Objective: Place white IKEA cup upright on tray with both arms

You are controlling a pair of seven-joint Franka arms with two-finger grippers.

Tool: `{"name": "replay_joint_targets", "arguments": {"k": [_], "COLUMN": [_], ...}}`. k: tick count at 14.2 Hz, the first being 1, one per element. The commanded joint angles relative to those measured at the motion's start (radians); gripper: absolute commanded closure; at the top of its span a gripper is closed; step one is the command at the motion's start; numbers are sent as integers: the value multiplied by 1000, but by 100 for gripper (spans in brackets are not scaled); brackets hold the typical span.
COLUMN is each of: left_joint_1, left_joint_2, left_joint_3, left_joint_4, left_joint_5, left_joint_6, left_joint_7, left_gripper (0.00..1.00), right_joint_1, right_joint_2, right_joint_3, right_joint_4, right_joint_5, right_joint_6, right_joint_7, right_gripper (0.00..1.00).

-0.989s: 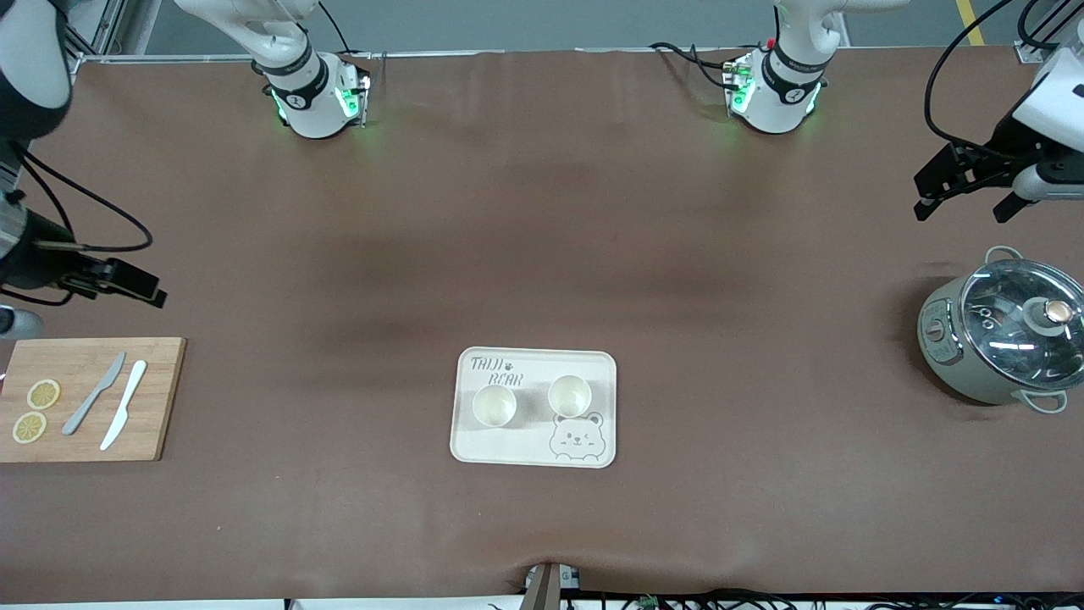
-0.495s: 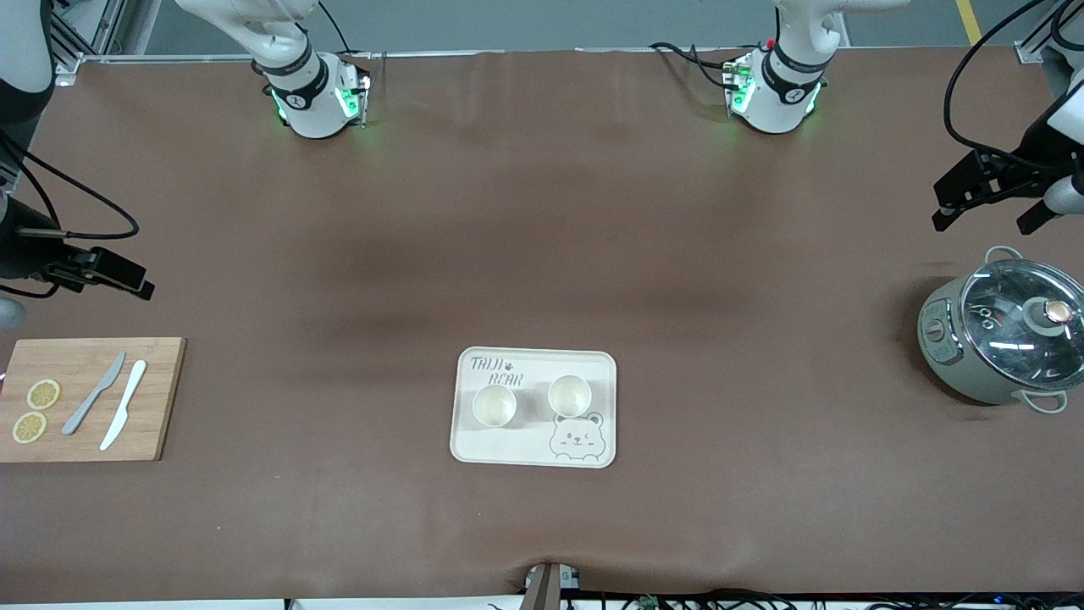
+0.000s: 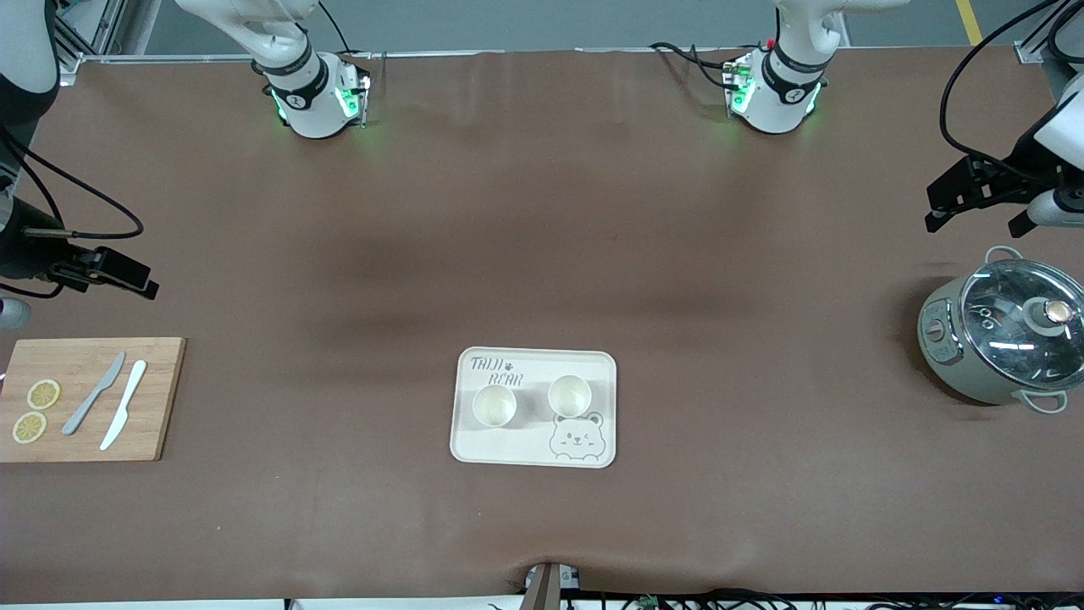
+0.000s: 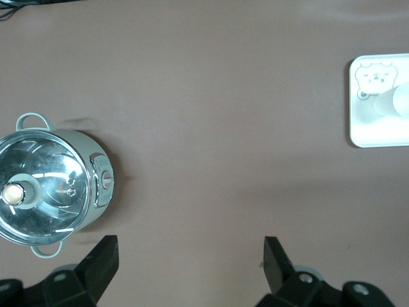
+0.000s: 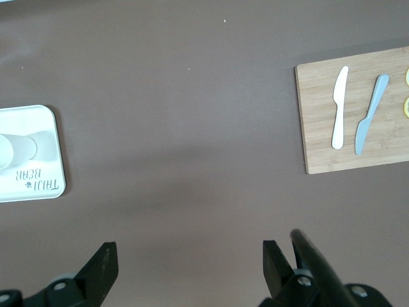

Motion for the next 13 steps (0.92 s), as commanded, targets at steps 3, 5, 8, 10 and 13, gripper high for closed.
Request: {"name": "replay_joint_targets", "arguments": {"k": [3, 5, 8, 10, 13], "left_joint_1": [-12, -15, -20, -20, -20], "left_joint_2": [41, 46, 49, 49, 49], "left_joint_3": [11, 11, 8, 8, 6], "left_joint_4": [71, 69, 69, 66, 66], "left_joint_5": [-2, 14, 28, 31, 35], "left_joint_6": [-51, -51, -53, -54, -54], "left_joint_7": [112, 109, 109, 112, 112], "left_gripper": [0, 0, 0, 0, 0], "right_joint_1": [-8, -8, -11, -10, -10], "right_joint_2": [-24, -26, -27, -27, -27], "right_joint_3": [4, 4, 3, 3, 3], "right_joint_4": [-19, -19, -19, -19, -19], "right_joint_5": [-4, -4, -4, -4, -4], "right_joint_6": [-6, -7, -7, -10, -10], "right_joint_7": [-6, -9, -12, -12, -12], "right_gripper": [0, 0, 0, 0, 0]}}
